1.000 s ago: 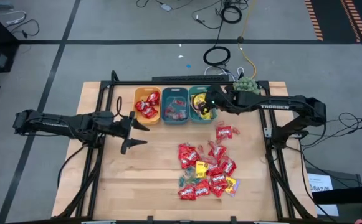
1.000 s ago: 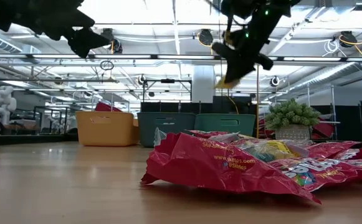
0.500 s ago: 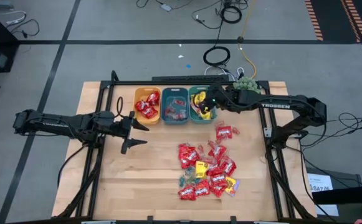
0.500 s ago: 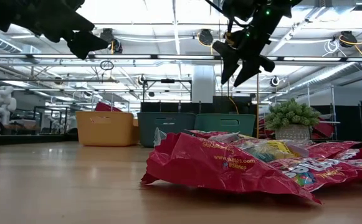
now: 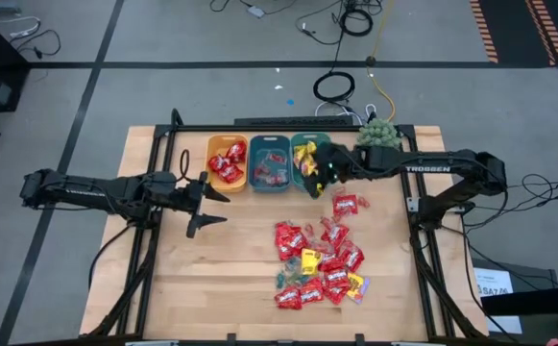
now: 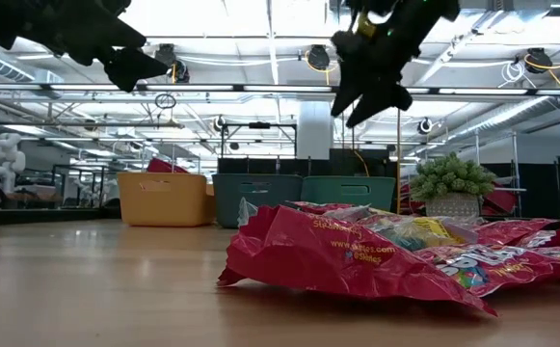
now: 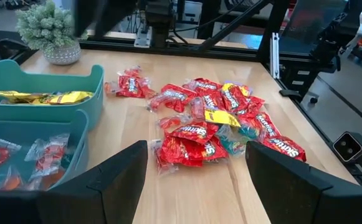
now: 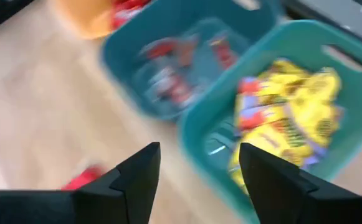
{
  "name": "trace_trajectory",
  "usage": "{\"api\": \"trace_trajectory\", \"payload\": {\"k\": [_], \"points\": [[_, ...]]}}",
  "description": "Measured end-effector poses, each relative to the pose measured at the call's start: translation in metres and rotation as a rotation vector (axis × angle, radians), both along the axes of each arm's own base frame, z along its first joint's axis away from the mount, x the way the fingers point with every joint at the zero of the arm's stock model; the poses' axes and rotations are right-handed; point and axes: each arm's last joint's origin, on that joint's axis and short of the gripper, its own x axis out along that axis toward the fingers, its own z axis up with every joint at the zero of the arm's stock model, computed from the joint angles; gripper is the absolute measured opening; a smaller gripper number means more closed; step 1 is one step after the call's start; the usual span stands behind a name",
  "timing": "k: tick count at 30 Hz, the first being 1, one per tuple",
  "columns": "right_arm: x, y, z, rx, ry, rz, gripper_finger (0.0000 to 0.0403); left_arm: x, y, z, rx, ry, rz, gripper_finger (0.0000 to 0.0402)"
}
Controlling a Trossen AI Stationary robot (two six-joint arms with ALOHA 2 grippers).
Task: Sort candy
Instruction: Put the yellow candy into the green bin
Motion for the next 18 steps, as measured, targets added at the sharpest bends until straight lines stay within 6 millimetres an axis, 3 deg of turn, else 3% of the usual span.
{"api": "trace_trajectory", "payload": {"k": [9, 13, 18], "points": [[-0.006, 0.095, -0.005, 0.044, 0.047, 0.342, 0.0187, 0.0, 0.0, 0.0, -0.052, 0.005, 0.009, 0.0281], [-0.013, 0.132, -0.029, 0.053, 0.046, 0.442, 0.0191, 0.0, 0.0, 0.0, -0.053, 0.004, 0.009, 0.0281], [-0.016, 0.164, -0.065, 0.05, -0.013, 0.524, 0.0192, 0.0, 0.0, 0.001, -0.101, 0.008, 0.023, 0.0281]]}}
